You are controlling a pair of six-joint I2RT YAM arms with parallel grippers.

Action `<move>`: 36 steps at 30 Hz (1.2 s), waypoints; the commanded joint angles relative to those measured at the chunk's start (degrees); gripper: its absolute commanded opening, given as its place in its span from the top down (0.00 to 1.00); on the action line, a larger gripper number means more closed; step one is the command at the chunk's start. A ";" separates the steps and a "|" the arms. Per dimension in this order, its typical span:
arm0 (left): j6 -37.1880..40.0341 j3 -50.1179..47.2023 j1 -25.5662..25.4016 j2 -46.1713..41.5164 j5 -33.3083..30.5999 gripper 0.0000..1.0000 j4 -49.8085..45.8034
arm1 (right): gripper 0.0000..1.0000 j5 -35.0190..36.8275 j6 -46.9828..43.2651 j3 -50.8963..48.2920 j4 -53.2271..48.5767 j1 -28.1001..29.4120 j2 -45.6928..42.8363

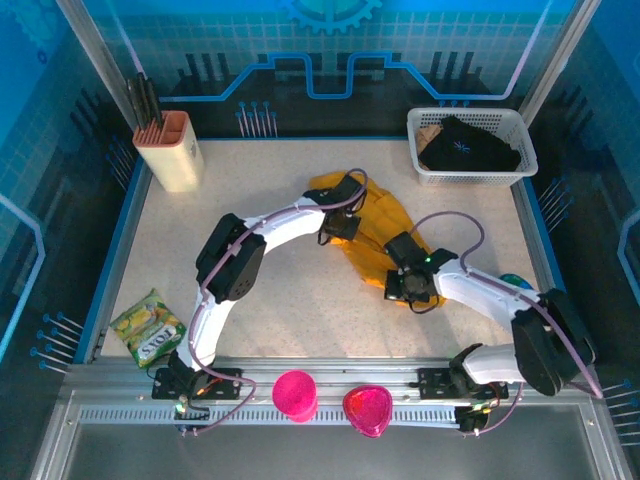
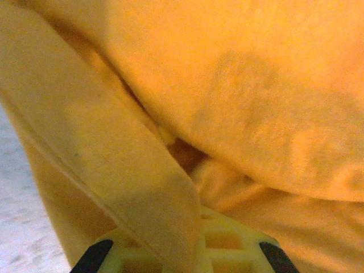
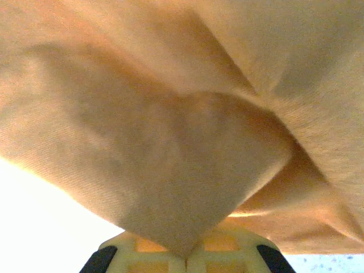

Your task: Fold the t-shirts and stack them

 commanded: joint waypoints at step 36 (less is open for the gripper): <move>4.37 21.04 1.13 -2.29 -13.44 0.01 -20.00 | 1.00 10.31 -8.81 12.03 -3.28 -13.49 2.61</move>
